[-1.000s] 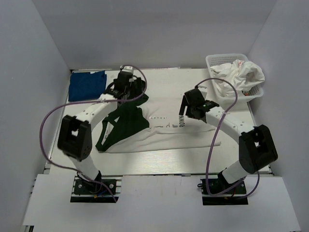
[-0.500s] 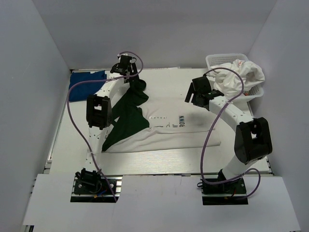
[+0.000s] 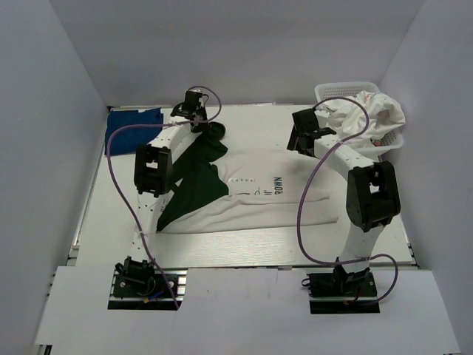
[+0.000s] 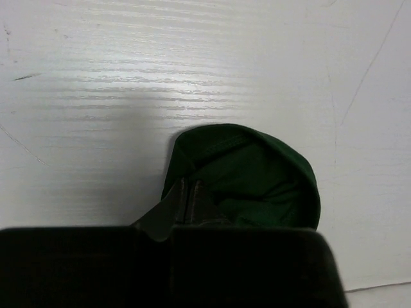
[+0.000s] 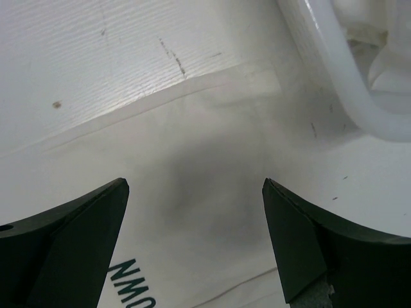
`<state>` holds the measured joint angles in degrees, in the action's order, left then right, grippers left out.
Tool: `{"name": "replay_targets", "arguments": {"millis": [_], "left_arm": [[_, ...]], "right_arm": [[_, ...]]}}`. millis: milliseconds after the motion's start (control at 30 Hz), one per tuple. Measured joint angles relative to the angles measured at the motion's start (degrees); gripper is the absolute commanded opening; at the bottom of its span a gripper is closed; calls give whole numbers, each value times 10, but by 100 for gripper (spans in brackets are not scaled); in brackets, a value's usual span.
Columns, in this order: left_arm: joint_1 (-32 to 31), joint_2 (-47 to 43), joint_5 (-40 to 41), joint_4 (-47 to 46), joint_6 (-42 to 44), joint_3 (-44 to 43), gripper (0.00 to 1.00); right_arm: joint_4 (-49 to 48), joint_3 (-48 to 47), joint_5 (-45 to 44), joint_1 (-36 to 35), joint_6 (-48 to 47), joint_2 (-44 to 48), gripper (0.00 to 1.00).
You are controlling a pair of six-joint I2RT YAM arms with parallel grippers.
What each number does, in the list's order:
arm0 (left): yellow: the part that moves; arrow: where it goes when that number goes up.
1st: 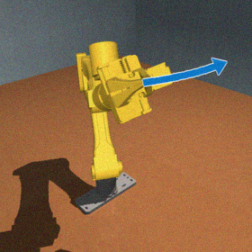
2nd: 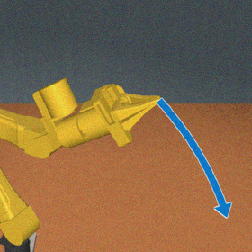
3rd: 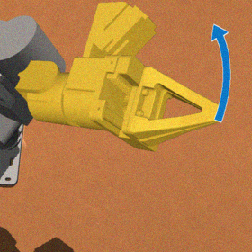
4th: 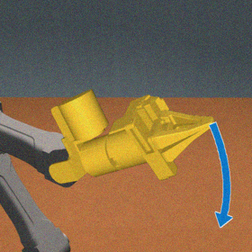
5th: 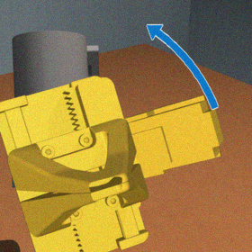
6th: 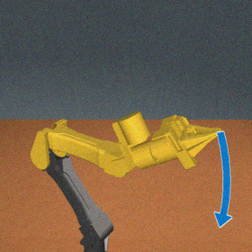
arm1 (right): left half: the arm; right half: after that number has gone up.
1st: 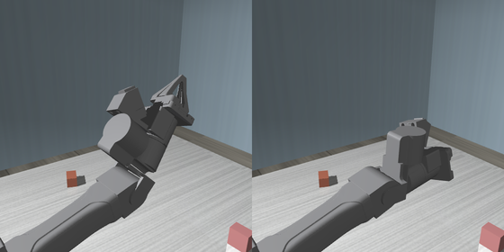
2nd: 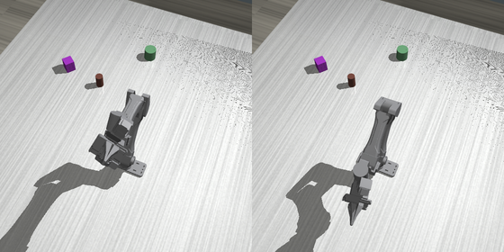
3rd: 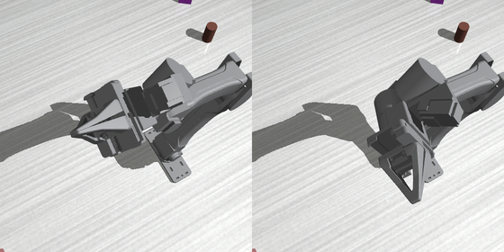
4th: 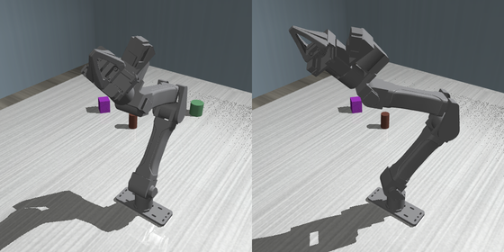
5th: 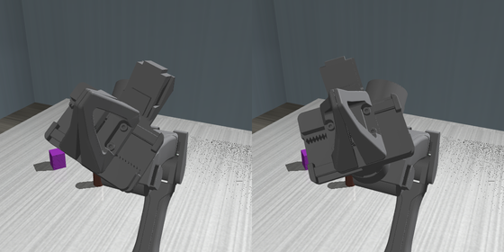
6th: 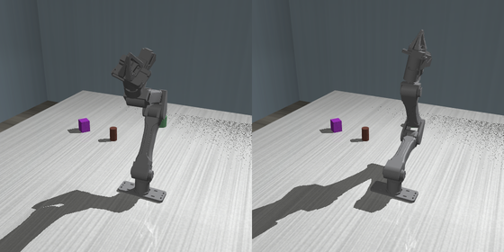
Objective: Fold and stack the t-shirts
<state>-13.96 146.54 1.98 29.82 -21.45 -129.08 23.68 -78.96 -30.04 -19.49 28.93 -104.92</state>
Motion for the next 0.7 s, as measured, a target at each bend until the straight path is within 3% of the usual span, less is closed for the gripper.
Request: {"name": "replay_targets", "arguments": {"millis": [167,400,533,700], "left_arm": [[0,-38,-1,-19,11,63,0],[-2,-229,20,-47,42,265,0],[-8,-323,21,-73,61,314,0],[-18,-377,9,-101,70,356,0]], "right_arm": [[5,-36,-12,18,-12,-34,90],[26,-161,-8,41,-20,-135,90],[45,-218,-1,44,-16,-187,90],[78,-276,0,43,7,-236,90]]}}
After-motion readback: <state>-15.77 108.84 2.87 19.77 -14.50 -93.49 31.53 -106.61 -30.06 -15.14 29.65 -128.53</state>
